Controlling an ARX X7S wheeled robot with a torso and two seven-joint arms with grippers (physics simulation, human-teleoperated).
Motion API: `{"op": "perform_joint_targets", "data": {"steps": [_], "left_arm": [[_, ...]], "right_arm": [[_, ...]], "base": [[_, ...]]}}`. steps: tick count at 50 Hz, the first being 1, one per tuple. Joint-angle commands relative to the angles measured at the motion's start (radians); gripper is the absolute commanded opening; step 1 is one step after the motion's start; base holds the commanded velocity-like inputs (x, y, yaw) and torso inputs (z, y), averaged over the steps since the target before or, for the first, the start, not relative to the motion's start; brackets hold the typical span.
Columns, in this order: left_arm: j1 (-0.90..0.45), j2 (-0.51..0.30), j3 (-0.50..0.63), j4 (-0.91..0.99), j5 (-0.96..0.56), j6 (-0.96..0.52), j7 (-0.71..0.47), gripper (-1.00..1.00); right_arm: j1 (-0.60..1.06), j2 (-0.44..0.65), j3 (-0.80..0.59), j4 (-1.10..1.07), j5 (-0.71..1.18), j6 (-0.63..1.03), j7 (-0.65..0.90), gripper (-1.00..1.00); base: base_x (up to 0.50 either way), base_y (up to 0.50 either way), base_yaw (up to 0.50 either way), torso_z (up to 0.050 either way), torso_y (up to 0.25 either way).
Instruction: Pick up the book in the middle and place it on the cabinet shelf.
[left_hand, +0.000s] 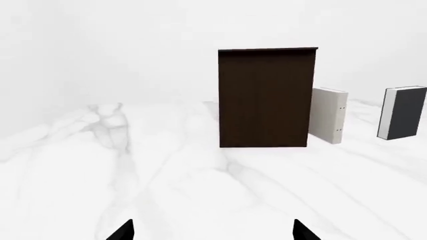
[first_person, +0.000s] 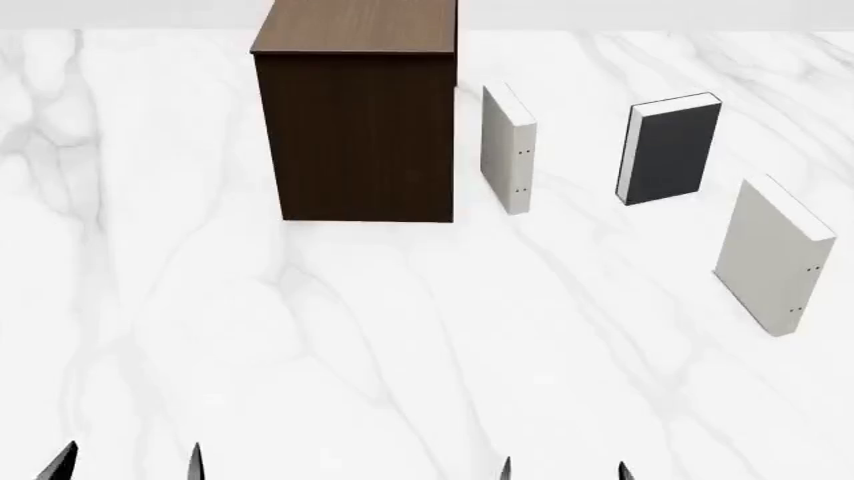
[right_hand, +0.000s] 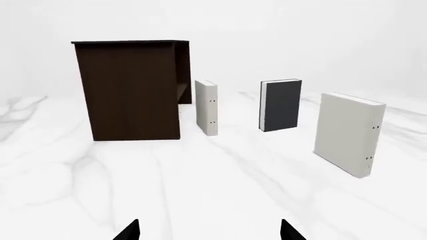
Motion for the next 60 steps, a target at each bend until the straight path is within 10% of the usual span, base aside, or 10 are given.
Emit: {"op": "perform_joint_targets", "data": {"steps": [1, 13, 60], "left_arm": [[0.034, 0.003, -0.04, 0.093, 0.111, 0.315, -0.108, 1.0], [0.085, -0.011, -0.074, 0.209, 0.271, 0.617, -0.25, 1.0], [0.085, -0.064, -0.02, 0.218, 0.27, 0.606, -0.315, 1.0]], "right_arm": [[-0.043, -0.017, 0.035, -0.094, 0.043, -0.35, -0.027, 1.0], [-0.073, -0.019, 0.05, -0.156, -0.026, -0.76, 0.007, 1.0], [-0.076, 0.037, 0.001, -0.144, -0.057, -0.829, 0.091, 1.0]], "base": [[0.0, 0.0, 0.0, 0.0, 0.0], [0.0, 0.0, 0.0, 0.0, 0.0], [0.27, 0.0, 0.0, 0.0, 0.0]]}}
